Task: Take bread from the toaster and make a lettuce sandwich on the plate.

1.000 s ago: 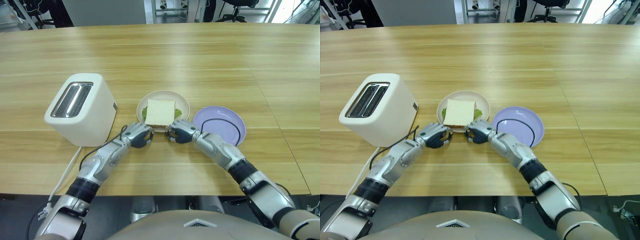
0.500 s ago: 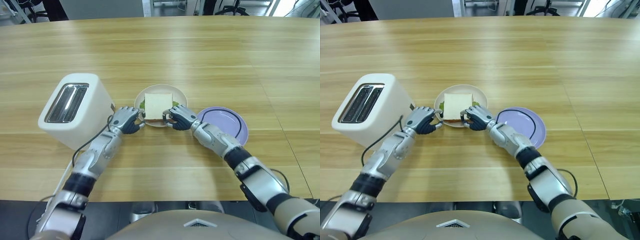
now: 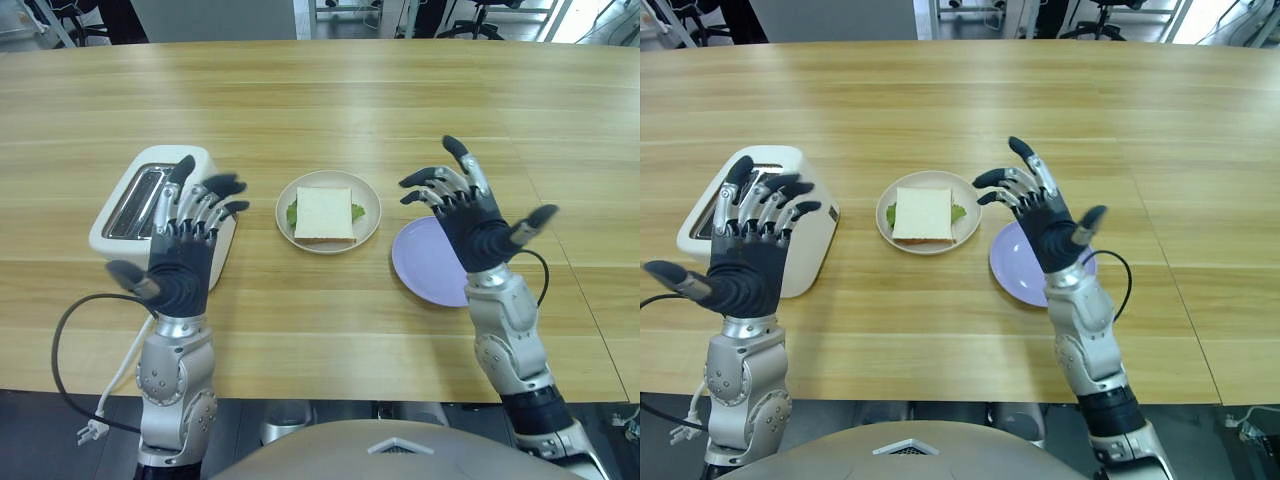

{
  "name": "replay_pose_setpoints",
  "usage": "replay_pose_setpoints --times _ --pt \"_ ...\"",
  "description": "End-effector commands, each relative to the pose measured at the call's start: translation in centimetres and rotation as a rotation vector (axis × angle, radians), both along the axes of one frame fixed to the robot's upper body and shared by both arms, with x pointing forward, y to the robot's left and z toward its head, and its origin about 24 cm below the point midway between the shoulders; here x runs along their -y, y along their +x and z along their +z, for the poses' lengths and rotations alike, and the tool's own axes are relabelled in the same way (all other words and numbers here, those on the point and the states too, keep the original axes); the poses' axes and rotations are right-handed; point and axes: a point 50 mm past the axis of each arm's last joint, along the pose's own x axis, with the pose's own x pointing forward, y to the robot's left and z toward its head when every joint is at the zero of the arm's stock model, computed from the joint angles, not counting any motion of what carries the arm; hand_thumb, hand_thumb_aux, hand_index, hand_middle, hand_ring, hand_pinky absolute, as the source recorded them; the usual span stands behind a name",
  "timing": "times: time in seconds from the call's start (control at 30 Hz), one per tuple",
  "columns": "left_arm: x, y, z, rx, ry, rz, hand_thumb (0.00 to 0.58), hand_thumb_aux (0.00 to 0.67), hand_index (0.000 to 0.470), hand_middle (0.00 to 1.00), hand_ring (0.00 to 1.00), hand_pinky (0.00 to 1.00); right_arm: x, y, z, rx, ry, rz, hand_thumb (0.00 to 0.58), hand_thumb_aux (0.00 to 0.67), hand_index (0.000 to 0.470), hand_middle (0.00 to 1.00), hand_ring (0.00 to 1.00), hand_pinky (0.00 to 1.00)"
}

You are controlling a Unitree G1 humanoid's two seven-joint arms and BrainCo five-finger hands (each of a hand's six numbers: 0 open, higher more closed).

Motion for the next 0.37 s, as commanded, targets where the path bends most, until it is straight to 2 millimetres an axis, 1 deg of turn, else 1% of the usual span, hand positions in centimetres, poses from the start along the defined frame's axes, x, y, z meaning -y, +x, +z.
replay_pose_setpoints --times 0.03,0.13,0.27,0.37 --pt "-0.1 -0.5 0.2 0.011 -0.105 -0.083 0.000 0.000 0.000 0.00 0.00 0.00 0.5 -0.5 0.7 0.024 0.092 0.069 0.000 0.000 0.000 0.00 0.00 0.00" --pt "-0.4 -0.7 -0.5 0.000 -0.126 -0.125 0.000 0.000 0.000 0.00 0.00 0.00 0.8 -0.4 0.5 0.000 0.153 0.094 0.000 0.000 0.000 0.00 0.00 0.00" --pt "0.1 -0.5 -2.0 -0.045 -0.106 -0.184 0.000 0.000 0.000 0.00 0.00 0.00 0.9 -0.1 0.2 -0.024 0.171 0.096 0.000 0.000 0.000 0.00 0.00 0.00" --pt "0.1 -0.3 -2.3 -0.055 -0.118 -0.204 0.000 0.000 0.000 0.00 0.00 0.00 1.0 -0.2 0.2 -0.021 0.184 0.098 0.000 0.000 0.000 0.00 0.00 0.00"
